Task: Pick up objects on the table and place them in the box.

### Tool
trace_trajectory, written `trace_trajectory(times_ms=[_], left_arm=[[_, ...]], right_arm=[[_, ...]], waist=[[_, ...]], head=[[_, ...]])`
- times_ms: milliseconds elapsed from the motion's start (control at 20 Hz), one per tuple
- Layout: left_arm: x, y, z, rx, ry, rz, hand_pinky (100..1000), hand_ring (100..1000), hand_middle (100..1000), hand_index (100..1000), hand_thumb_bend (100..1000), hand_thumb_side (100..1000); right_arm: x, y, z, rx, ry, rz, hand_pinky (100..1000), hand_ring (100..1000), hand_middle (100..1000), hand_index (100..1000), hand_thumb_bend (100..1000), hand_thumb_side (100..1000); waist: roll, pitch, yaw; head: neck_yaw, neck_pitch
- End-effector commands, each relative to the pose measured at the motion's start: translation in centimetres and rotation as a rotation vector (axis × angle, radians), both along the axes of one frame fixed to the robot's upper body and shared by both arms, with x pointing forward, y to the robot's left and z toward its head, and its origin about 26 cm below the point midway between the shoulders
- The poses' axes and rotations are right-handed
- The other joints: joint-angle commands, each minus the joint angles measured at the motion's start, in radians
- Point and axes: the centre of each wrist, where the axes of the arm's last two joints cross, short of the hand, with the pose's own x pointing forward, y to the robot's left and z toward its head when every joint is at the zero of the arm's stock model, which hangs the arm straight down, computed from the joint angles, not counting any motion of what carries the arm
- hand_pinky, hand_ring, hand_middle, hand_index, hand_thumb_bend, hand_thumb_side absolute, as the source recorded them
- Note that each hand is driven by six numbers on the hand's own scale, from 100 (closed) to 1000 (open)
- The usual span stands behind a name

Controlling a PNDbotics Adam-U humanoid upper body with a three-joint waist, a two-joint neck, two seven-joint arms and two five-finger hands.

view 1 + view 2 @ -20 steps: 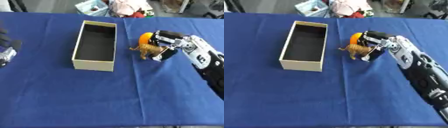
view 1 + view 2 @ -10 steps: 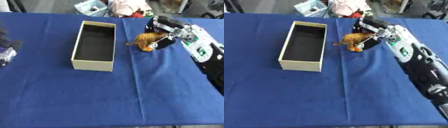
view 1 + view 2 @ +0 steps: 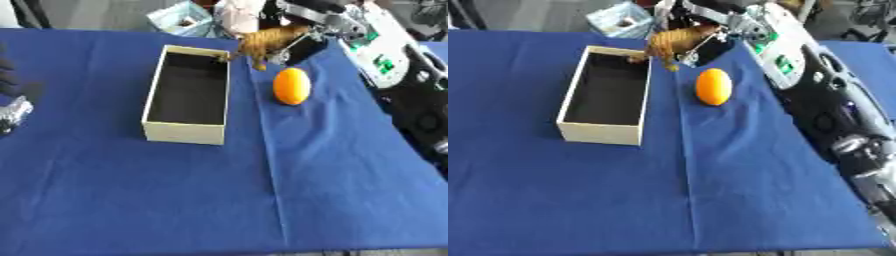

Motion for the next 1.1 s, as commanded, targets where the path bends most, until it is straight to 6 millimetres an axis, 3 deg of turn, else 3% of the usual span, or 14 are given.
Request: trace_trajectory(times_ms=[50, 550, 1100], left_arm=[[0.1, -0.1, 1.1, 0.011, -0.028, -0.017, 542, 583, 596, 802, 476, 243], [0.3, -0.8, 1.4, 0.009, -0.035, -0.047, 542, 584, 596, 802, 476, 243], [0.4, -1.0, 1.5, 0.005, -0.036, -0.055, 541, 583, 596, 802, 477, 244]], right_arm=[[0.9, 2.0, 0.1, -0.008, -0.010, 0.004, 576, 389, 278, 430, 160, 100], [2.1, 7.4, -2.9, 0.004, 0.003, 0.001, 576, 392, 281, 433, 163, 100], [2.4, 8.3, -9.2, -0.050, 0.119, -0.062, 609, 479, 403, 555, 244, 141]], waist=[[0.006, -0.019, 0.007], [0.003, -0.014, 0.046], [0.001, -0.010, 0.060]], head=[[-0.013, 0.003], [-0.054, -0.006], [-0.064, -0.011]])
